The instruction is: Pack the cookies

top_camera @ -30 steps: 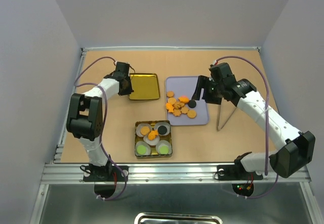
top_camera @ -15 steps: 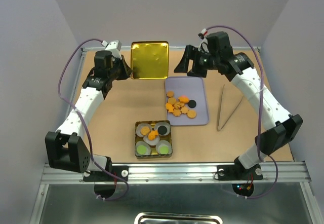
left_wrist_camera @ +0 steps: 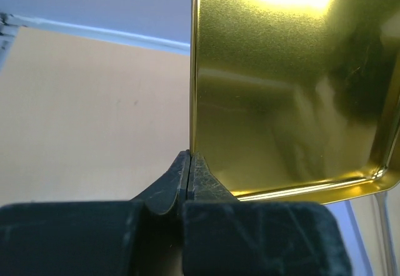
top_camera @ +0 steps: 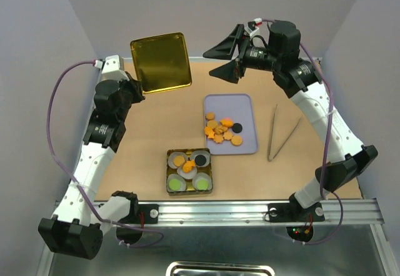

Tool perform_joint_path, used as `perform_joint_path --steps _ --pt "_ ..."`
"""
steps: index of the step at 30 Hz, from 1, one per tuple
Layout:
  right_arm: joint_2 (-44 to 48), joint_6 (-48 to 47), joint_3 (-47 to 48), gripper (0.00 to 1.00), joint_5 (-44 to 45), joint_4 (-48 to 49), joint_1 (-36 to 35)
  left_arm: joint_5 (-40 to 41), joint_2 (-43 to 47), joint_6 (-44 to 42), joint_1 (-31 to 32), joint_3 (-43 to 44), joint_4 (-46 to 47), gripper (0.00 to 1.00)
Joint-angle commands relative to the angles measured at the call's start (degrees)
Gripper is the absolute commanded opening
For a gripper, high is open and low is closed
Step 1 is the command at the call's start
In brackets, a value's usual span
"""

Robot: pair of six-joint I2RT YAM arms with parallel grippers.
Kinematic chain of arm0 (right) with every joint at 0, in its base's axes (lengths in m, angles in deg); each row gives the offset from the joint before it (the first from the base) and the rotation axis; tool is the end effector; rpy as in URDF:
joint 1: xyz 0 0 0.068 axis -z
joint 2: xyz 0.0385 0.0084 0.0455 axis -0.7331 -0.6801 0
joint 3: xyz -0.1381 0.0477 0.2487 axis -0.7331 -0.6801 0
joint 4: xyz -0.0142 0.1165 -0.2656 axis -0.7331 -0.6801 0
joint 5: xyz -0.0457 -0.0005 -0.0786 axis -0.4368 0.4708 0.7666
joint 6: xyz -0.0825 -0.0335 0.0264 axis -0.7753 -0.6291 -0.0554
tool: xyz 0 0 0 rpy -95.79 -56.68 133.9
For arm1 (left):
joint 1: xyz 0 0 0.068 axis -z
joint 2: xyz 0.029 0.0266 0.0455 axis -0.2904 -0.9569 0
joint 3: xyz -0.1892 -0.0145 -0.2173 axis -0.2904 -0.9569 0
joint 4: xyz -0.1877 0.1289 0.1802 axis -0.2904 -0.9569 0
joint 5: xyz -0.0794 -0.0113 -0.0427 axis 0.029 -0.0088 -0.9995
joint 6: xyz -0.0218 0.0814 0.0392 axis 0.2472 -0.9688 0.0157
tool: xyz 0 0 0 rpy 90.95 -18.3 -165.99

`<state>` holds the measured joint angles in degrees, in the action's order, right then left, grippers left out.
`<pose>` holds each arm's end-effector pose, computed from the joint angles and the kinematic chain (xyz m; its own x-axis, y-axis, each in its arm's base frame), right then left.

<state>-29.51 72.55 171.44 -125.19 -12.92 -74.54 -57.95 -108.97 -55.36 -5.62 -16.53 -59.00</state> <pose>0.3341 0.2340 0.5175 -0.9032 0.3179 -0.2884 -0.2181 0.2388 0.9463 0.2966 -0.0577 0.4158 -0.0920 -0.2430 -0.9657 0.1627 0.9531 -0.2553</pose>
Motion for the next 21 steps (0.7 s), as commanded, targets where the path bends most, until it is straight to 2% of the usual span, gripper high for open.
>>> perform_joint_path --steps 1,2,3,4,5,7,13,21 --pt "5.6 24.7 -10.7 0.89 -5.1 23.5 0.2 9.3 4.6 -1.9 0.4 -3.8 10.4 0.0" --pt "6.8 29.9 -19.5 0.89 -4.9 29.7 0.1 10.0 6.4 -2.0 0.5 -4.6 11.7 0.0" --pt "8.7 40.2 -23.4 0.9 -4.5 44.4 0.2 10.8 7.4 -2.5 0.6 -6.5 14.7 0.0" --pt "9.1 45.3 -30.1 0.9 -3.8 56.5 0.2 11.6 9.0 -3.1 0.9 -7.3 16.1 0.0" --pt "9.1 49.6 -30.2 0.9 -3.3 60.0 0.2 11.6 9.7 -3.4 1.0 -8.1 17.4 0.0" --pt "8.2 53.9 -32.3 0.9 -2.9 61.8 0.1 12.8 10.8 -4.7 1.6 -10.1 20.7 0.0" --pt "4.3 56.4 -28.7 0.91 -1.8 61.1 -0.5 14.9 14.5 -11.5 6.4 -13.6 27.2 0.0" --pt "3.4 60.4 -30.5 0.91 2.4 61.2 -1.3 17.1 19.3 -19.3 11.3 -16.4 33.0 0.0"
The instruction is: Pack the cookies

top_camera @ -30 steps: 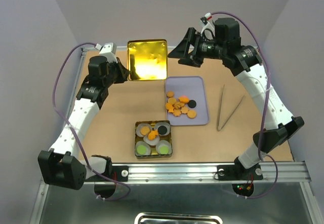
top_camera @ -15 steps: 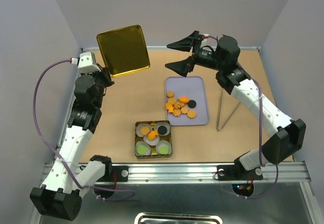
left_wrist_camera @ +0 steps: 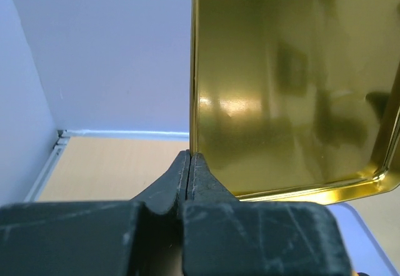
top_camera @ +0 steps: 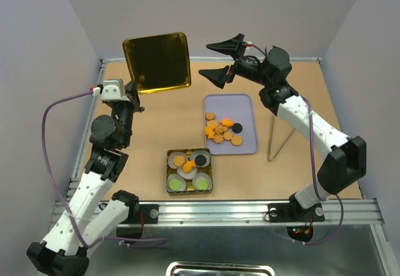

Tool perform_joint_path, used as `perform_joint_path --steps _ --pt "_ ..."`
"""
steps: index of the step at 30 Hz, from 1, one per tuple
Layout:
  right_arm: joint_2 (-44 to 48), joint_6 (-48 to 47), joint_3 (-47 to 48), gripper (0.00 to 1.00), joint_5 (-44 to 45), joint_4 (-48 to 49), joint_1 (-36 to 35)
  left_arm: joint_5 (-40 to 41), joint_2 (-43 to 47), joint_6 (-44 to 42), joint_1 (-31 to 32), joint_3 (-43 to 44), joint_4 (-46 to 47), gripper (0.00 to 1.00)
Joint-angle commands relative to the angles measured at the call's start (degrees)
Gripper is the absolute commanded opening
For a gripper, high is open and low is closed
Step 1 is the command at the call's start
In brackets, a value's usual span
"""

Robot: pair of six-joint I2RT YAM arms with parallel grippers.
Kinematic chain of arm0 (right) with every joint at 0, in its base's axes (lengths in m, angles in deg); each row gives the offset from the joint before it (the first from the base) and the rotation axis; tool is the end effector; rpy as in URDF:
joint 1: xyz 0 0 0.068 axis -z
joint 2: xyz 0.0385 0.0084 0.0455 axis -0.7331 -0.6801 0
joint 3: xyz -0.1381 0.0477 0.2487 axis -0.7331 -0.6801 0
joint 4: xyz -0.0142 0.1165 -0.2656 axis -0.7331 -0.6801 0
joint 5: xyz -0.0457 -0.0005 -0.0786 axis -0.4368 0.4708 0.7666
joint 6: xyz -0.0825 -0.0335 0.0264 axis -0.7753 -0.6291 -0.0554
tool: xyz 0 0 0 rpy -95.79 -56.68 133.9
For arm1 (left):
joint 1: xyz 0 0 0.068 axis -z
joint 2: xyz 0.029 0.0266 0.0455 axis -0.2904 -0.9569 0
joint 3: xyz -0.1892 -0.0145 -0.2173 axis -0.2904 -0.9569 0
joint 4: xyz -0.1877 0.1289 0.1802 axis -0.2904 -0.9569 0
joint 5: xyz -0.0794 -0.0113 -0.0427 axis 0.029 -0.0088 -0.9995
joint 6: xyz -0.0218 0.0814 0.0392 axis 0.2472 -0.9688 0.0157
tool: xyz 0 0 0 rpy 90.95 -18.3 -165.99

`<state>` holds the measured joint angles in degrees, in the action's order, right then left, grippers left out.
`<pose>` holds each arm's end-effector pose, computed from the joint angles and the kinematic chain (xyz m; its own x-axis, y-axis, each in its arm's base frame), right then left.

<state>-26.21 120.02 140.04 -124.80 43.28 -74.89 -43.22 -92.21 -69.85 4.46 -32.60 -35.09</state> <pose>0.3537 0.2465 0.4545 -0.9282 0.3094 0.2067 0.1179 -0.2824 0.9520 0.2178 -0.0609 0.4313 0.3458 -0.1416 -0.9276 0.1207 0.9870 -0.1057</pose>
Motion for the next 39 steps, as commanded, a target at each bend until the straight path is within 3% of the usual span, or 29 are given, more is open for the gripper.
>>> perform_joint_path --steps 1,14,25,39 --pt "0.2 13.1 0.4 0.91 2.6 5.0 -1.3 2.3 3.3 -6.1 1.8 -1.0 9.7 0.0" --pt "0.9 11.8 -0.8 0.9 5.3 -0.6 -4.9 0.5 8.6 -13.6 3.4 -4.3 13.3 0.0" --pt "-0.7 9.9 0.9 0.89 0.1 -7.5 -7.3 5.4 7.0 -22.4 5.1 -2.9 14.1 0.0" --pt "-4.4 16.7 0.6 0.89 7.5 5.2 -7.7 7.0 7.3 -22.3 7.6 -2.0 15.7 0.0"
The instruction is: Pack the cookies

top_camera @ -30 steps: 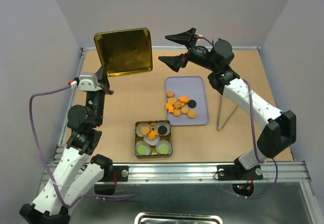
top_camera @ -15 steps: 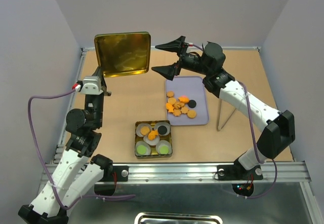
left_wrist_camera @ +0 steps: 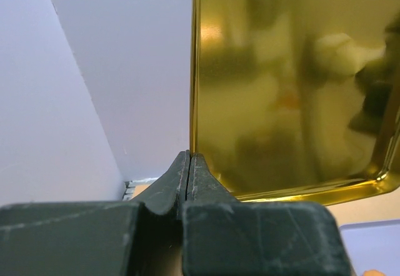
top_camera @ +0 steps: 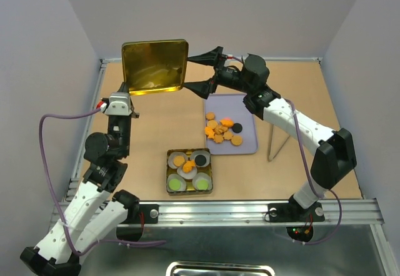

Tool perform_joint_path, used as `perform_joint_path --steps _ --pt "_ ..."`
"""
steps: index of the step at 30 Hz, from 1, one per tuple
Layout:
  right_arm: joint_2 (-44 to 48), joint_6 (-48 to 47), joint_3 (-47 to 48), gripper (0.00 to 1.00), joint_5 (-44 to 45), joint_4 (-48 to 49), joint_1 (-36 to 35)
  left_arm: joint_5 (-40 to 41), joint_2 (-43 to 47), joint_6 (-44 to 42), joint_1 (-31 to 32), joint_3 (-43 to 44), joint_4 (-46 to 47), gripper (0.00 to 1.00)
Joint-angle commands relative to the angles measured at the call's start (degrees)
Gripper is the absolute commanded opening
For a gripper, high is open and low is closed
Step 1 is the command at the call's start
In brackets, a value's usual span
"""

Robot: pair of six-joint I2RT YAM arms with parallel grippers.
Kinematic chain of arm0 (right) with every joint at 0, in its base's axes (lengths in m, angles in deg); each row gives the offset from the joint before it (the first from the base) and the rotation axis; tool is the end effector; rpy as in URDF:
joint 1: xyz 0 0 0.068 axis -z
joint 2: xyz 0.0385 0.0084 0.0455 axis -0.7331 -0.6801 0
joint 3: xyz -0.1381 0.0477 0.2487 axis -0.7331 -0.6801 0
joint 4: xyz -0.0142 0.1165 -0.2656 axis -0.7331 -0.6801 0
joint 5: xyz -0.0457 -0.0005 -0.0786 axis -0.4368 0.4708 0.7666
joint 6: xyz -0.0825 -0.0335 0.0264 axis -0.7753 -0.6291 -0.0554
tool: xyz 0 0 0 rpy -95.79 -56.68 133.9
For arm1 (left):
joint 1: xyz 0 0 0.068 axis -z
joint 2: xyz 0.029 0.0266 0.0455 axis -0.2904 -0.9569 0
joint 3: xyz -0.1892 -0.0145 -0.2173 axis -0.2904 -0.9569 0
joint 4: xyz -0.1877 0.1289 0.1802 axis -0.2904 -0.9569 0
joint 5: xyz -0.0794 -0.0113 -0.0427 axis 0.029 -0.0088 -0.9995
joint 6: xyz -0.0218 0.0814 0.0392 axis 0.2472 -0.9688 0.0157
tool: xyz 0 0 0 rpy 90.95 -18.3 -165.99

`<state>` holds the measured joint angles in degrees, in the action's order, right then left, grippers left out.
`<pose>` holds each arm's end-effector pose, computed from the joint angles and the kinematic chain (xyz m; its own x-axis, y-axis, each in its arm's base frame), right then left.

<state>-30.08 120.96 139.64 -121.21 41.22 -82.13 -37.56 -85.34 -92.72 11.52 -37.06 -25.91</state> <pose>0.3438 0.3009 0.4190 -0.9176 0.2561 0.3041 0.2468 -0.2328 0.9407 0.1766 -0.0610 0.4424 0.5157 0.1268 -0.8473 -0.0215 0.9906 0.1352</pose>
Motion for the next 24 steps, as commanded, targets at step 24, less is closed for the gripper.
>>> perform_joint_path --steps 24 --pt "-6.9 22.5 1.7 0.9 16.9 22.5 -3.2 3.2 -1.4 -2.3 6.7 3.1 12.6 0.0"
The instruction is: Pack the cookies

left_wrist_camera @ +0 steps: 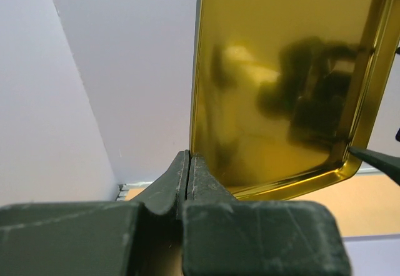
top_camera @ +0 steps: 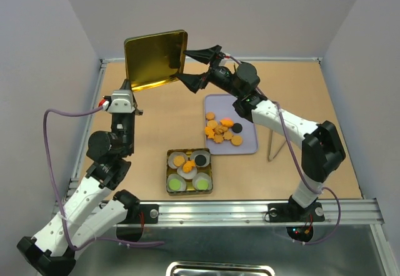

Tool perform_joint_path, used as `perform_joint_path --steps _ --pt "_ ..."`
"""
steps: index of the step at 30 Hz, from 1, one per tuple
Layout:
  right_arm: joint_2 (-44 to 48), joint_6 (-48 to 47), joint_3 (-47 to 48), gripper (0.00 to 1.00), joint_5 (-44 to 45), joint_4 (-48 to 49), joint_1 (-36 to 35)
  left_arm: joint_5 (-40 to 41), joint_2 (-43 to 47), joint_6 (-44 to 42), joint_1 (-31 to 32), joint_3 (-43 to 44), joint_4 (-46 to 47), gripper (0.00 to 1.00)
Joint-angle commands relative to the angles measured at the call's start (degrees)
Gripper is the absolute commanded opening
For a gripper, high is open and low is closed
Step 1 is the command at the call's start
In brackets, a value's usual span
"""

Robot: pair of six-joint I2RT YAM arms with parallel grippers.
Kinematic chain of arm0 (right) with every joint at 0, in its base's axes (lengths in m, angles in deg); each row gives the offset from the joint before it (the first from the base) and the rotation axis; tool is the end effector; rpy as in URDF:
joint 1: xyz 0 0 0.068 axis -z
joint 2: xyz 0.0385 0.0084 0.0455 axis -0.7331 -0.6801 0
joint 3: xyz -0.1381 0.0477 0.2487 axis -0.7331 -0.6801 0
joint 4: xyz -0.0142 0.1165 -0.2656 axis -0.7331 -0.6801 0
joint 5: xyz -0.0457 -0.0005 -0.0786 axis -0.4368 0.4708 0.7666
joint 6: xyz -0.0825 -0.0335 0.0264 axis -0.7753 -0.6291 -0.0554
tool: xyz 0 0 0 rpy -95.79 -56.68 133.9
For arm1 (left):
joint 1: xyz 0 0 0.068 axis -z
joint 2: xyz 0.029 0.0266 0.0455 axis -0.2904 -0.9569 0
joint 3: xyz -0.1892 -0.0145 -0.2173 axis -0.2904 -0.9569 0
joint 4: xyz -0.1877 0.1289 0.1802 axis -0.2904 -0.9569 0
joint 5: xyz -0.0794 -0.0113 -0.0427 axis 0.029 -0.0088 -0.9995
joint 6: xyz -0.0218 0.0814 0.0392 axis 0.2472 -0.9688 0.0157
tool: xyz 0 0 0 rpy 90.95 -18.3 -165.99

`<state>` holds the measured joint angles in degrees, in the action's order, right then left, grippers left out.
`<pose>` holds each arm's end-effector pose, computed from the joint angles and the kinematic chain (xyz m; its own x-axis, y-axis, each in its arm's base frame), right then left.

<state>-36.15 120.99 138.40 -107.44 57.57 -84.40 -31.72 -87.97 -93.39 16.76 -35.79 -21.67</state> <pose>0.3665 0.3189 0.4050 -0.8809 0.3886 0.2702 0.1027 -0.4004 0.9106 0.1765 -0.0717 0.4507 0.5272 0.0702 -0.8468 -0.0212 0.9974 0.0695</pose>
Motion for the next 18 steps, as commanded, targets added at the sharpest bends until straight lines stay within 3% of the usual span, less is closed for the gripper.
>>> perform_joint_path --steps 1,8,11,13,18 --pt "-1.1 22.7 2.9 0.9 3.5 6.8 -1.0 -2.9 1.3 -2.0 1.5 1.7 8.6 0.0" --pt "-5.2 24.1 5.4 0.9 2.9 17.5 -1.3 -5.9 2.9 -10.1 1.9 0.2 9.8 0.0" --pt "-8.7 26.7 8.1 0.88 -6.5 28.7 -1.3 -6.8 2.6 -17.5 1.9 -2.2 15.2 0.0" --pt "-8.5 27.1 7.7 0.87 -12.2 29.9 -1.2 -7.4 1.9 -19.6 1.8 -3.0 15.9 0.0" --pt "1.1 24.0 -5.1 0.87 -22.9 30.0 -0.2 -9.1 -1.6 -23.3 1.5 0.1 18.7 0.0"
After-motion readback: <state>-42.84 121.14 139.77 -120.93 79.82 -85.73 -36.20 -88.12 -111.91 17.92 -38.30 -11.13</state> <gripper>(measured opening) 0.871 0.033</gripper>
